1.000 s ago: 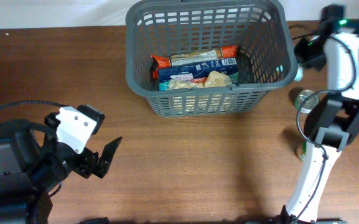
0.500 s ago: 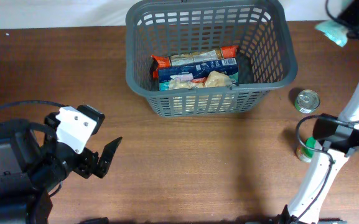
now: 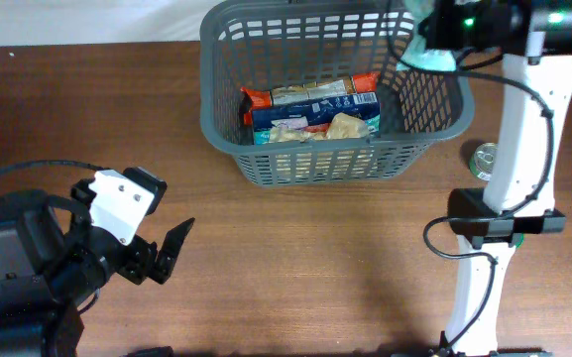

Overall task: Pack container
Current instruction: 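Carry the green bar over the basket and release it inside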

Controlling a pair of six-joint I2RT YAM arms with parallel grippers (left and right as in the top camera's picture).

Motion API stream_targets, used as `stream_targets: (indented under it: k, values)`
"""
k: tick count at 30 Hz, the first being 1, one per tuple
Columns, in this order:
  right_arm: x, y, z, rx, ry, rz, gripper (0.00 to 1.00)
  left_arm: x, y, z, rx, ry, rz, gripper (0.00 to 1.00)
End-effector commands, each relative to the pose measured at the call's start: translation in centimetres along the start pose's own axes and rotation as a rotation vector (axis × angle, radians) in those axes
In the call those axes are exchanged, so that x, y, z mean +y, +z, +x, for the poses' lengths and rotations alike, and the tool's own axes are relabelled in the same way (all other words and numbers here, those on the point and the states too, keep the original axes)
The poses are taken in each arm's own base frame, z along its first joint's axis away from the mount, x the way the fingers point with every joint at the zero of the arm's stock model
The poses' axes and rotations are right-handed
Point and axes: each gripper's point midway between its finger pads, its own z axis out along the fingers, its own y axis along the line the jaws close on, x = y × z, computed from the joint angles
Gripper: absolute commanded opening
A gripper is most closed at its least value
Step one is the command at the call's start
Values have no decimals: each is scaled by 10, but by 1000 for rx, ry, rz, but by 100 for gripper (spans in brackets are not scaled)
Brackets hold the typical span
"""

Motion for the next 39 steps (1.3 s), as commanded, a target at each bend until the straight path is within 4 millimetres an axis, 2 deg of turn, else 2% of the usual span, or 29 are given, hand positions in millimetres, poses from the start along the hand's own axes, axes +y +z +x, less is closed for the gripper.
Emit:
stream_targets:
  k: [1, 10, 16, 17, 18, 19, 21, 22, 24, 28, 33, 38, 39]
  values:
    - [5, -13, 4, 0, -52, 64, 4, -1, -4, -4, -18, 18, 4, 99]
    - [-4, 17, 37, 166, -43, 135, 4, -1, -4, -4, -18, 18, 4, 99]
    - [-7, 22, 42, 192, -39, 143, 4, -2, -4, -4, -17, 18, 4, 99]
    - [-7, 22, 42, 192, -40, 145, 15, -2, -4, -4, -17, 18, 4, 99]
    - [-7, 22, 42, 192, -40, 145, 52, -2, -4, -4, -17, 18, 4, 99]
    - [-7, 22, 41, 191, -40, 144, 59, -2, -4, -4, -17, 18, 4, 99]
    - [-7, 19, 40, 185, -41, 144, 79, -1, -4, -4, -18, 18, 4, 99]
    - [-6, 18, 40, 182, -41, 144, 83, -2, -4, -4, -17, 18, 4, 99]
    - [-5, 12, 38, 169, -43, 143, 92, -2, -3, -4, -17, 18, 4, 99]
    - [-2, -13, 31, 116, -51, 152, 100, -2, -4, -4, -17, 18, 4, 99]
    - [5, -56, 17, 7, -67, 169, 99, -2, -4, -4, -17, 18, 4, 99]
    - [11, -82, 18, -31, -64, 166, 99, -1, -4, -4, -18, 18, 4, 99]
    - [7, -96, 17, -55, -44, 178, 99, -2, -4, -4, -17, 18, 4, 99]
